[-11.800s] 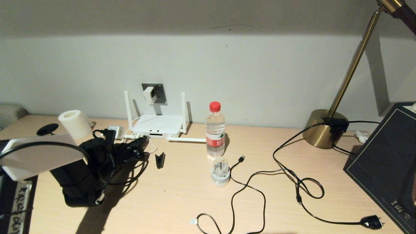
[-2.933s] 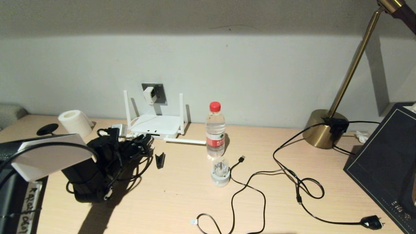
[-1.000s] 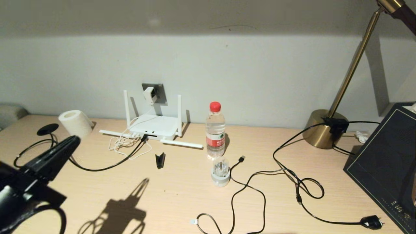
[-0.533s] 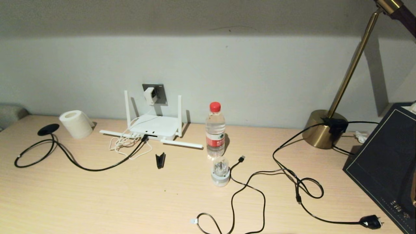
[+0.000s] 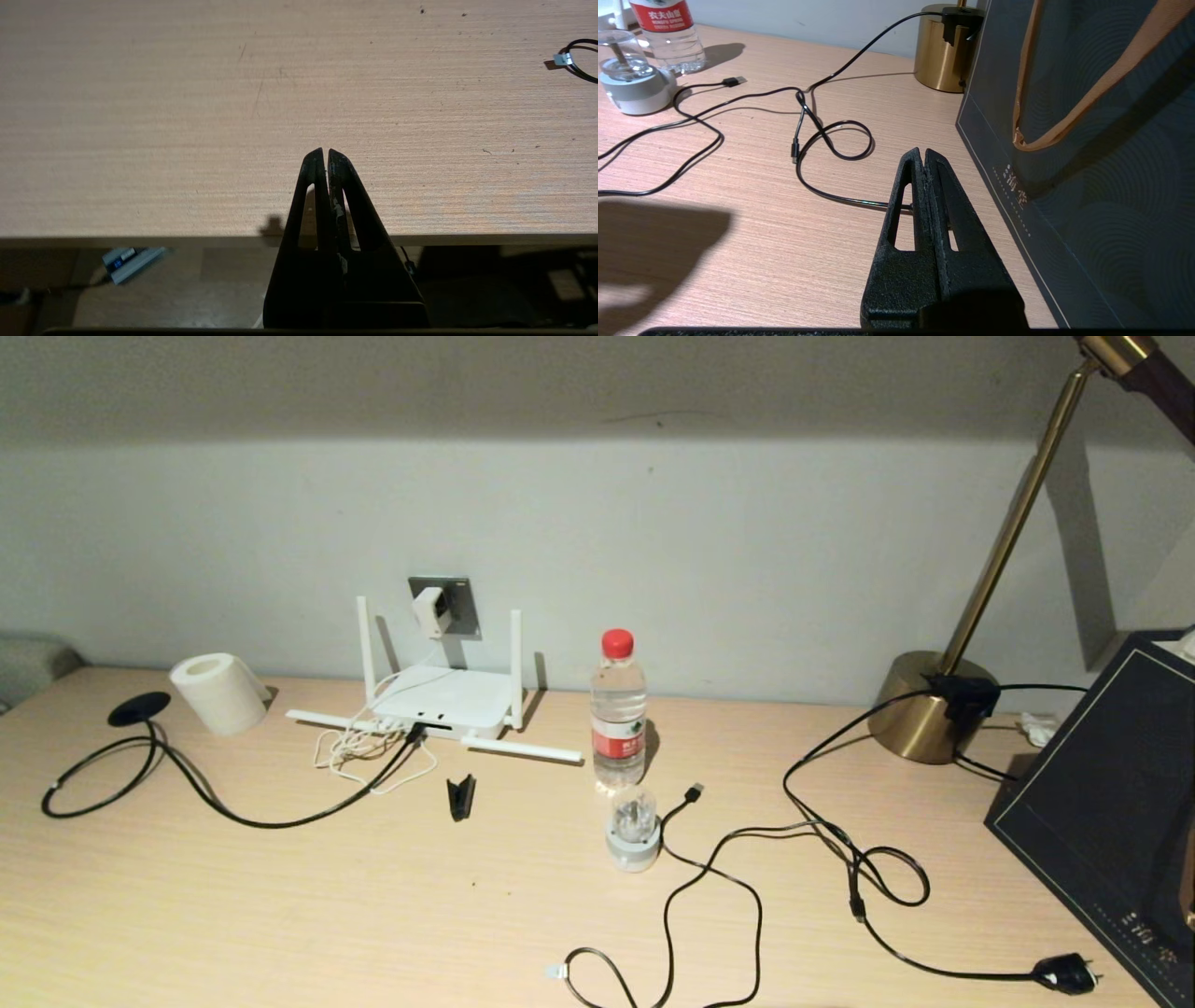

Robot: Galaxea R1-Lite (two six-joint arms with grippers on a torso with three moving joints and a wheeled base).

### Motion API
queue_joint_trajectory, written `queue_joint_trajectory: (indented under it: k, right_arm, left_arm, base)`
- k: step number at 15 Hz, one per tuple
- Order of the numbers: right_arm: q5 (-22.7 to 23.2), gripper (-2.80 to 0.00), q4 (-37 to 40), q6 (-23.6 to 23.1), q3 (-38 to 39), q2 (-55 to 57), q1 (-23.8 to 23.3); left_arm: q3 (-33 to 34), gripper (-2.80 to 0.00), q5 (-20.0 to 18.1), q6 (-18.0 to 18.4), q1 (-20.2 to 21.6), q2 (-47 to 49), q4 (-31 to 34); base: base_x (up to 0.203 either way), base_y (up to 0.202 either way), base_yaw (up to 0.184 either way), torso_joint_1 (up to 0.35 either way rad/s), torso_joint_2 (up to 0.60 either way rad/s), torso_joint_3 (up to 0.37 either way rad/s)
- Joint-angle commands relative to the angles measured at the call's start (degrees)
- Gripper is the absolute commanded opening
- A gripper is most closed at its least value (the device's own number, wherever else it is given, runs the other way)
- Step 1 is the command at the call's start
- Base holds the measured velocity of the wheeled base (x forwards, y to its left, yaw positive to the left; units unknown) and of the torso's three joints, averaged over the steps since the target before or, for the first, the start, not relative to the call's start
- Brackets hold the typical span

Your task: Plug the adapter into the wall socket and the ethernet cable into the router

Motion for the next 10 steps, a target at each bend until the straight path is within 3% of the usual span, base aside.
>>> queue_joint_trajectory:
  k: [1,3,4,6,10]
  right_arm:
    - [0.0,-2.8,0.0,0.1,2.0,0.1,0.0]
    - [0.0,-2.8,-0.1,0.2,2.0,0.1,0.0]
    - [0.0,-2.8,-0.1,0.2,2.0,0.1,0.0]
    - [0.0,-2.8,-0.1,0.2,2.0,0.1,0.0]
    - [0.1,-2.8,0.0,0.1,2.0,0.1,0.0]
  left_arm:
    - [-0.2,-2.8,-0.5,1.6,0.2,-5.2,0.6]
    - [0.1,-2.8,-0.5,2.2,-0.4,-13.3,0.0]
    - [1.0,-2.8,0.7,0.9,-0.6,-14.8,-2.4]
    - [2.2,-2.8,2.4,-6.0,-0.8,-14.7,-5.8]
    - [2.2,-2.8,2.4,-5.8,-0.8,-14.8,-5.8]
  base:
    - [0.0,0.0,0.0,0.0,0.0,0.0]
    - [0.0,0.0,0.0,0.0,0.0,0.0]
    - [0.0,0.0,0.0,0.0,0.0,0.0]
    - [0.0,0.0,0.0,0.0,0.0,0.0]
    - [0.0,0.0,0.0,0.0,0.0,0.0]
